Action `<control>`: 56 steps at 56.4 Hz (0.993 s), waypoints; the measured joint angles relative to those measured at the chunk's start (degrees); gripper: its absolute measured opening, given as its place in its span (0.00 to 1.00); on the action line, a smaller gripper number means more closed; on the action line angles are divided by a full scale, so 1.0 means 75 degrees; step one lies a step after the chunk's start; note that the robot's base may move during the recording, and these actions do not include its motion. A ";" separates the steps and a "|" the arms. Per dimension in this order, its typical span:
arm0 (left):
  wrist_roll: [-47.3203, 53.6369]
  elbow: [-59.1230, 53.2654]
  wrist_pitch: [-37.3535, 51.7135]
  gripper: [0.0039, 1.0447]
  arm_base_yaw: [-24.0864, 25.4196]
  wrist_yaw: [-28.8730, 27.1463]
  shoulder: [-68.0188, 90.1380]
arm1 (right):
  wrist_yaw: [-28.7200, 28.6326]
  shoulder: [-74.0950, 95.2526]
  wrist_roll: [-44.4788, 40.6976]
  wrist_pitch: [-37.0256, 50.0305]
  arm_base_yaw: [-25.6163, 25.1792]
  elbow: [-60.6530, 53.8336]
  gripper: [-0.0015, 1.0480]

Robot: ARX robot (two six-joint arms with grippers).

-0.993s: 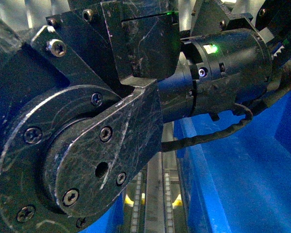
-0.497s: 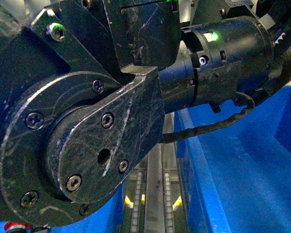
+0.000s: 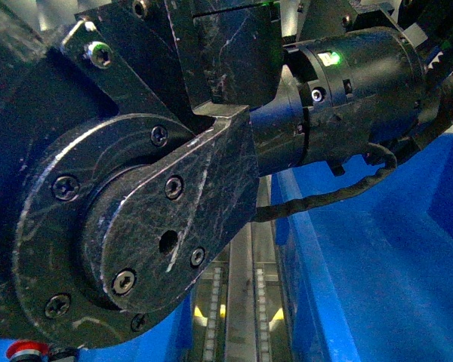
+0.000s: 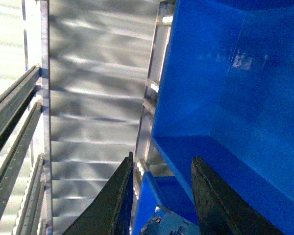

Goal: Pick red and yellow buttons and place in box

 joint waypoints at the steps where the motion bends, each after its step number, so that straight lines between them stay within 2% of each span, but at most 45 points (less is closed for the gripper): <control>1: 0.0000 0.0000 -0.0006 0.33 0.0000 0.0000 0.0003 | 0.0009 0.0006 0.0000 0.0000 0.0000 0.0000 0.27; 15: -0.0006 0.0006 -0.0023 0.33 0.0000 -0.0061 0.0017 | 0.0038 0.0044 -0.0029 0.0041 -0.0026 0.0000 0.27; 23: 0.0003 -0.0032 -0.0017 0.63 0.0015 -0.0096 0.0009 | -0.0373 0.0058 -0.0032 0.0099 -0.0050 0.0000 0.27; 35: 0.0052 -0.0119 -0.0035 0.94 0.0166 -0.0274 -0.0195 | -0.0452 0.0082 -0.0032 0.0140 -0.0280 -0.0003 0.27; 56: 0.0385 -0.0761 -0.0326 0.93 0.0391 -0.0729 -0.0997 | -0.0737 0.0082 -0.0073 0.0309 -0.0746 -0.0207 0.27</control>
